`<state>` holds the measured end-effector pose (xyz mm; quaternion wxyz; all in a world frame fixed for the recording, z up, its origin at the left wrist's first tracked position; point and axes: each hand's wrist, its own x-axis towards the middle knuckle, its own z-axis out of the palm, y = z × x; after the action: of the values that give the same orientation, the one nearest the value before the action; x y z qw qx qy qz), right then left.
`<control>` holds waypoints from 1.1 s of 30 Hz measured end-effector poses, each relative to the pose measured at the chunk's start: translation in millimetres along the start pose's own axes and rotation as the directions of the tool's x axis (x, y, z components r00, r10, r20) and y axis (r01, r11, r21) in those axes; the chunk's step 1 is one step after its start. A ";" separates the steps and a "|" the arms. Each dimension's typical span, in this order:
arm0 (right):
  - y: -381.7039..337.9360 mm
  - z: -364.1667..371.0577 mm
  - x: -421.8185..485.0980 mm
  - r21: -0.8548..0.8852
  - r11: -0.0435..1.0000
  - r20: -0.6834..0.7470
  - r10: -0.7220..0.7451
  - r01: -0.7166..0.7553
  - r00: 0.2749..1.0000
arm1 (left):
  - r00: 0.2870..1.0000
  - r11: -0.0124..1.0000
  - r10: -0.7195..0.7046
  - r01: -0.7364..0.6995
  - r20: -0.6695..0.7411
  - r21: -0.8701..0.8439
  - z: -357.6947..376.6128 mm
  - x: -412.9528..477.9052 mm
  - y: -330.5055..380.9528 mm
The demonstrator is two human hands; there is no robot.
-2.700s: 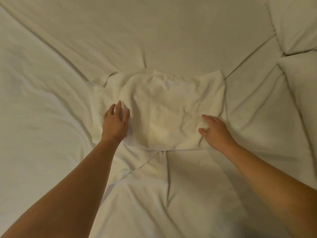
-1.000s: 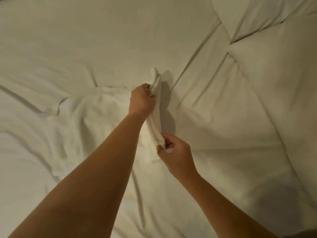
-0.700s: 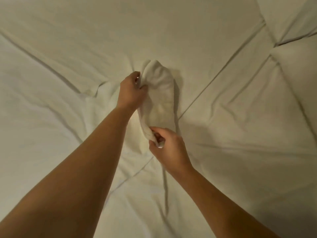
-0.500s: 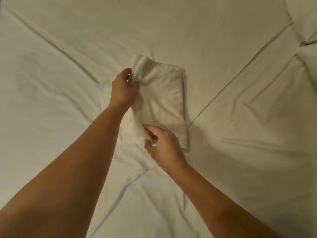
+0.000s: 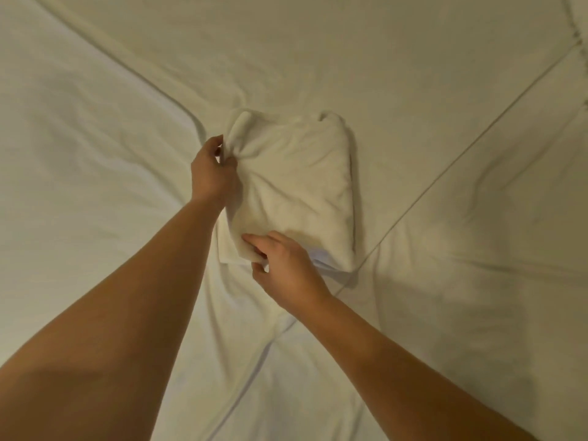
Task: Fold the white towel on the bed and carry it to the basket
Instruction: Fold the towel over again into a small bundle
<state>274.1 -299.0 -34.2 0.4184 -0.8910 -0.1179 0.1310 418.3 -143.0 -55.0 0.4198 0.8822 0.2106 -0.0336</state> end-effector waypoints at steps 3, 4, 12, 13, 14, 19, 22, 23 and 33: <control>8.3 5.8 0.0 0.013 1.000 0.058 -0.005 0.005 0.998 | 0.995 0.995 -0.100 0.100 0.016 0.001 2.8 -3.0 -18.5; 12.1 6.6 -1.4 0.020 1.000 0.061 -0.008 0.007 0.998 | 0.990 0.991 -0.135 0.135 0.029 0.003 4.2 -4.1 -24.6; 52.2 -27.4 -6.2 0.023 0.997 -0.206 0.077 -0.074 0.975 | 0.946 0.935 -0.324 0.316 0.025 0.161 14.7 -27.5 -40.9; 57.2 -33.7 -4.6 0.017 0.996 -0.246 0.092 -0.090 0.965 | 0.937 0.927 -0.349 0.343 0.016 0.152 14.7 -30.4 -40.0; 62.4 -39.4 -2.7 0.000 0.993 -0.285 0.110 -0.114 0.952 | 0.931 0.925 -0.366 0.361 0.020 0.118 15.7 -31.6 -41.9; 87.4 -63.7 16.5 -0.056 0.939 -0.432 0.285 -0.340 0.856 | 0.938 0.938 -0.321 0.334 0.133 -0.091 12.8 -32.4 -50.9; 106.9 -72.0 31.1 0.156 0.857 -0.298 0.515 -0.491 0.804 | 0.937 0.928 -0.309 0.334 0.164 -0.163 11.8 -35.9 -47.3; 110.9 -73.1 35.1 0.240 0.816 -0.217 0.574 -0.526 0.790 | 0.933 0.921 -0.315 0.345 0.175 -0.179 12.4 -37.5 -46.3; 113.0 -60.1 48.1 0.370 0.778 -0.064 0.566 -0.507 0.822 | 0.948 0.918 -0.231 0.287 0.221 -0.272 30.2 -52.8 -28.1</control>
<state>350.6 -396.9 -91.4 0.5179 -0.8102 0.2023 0.1858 362.7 -168.2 -82.4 0.5586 0.7652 0.2887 -0.1382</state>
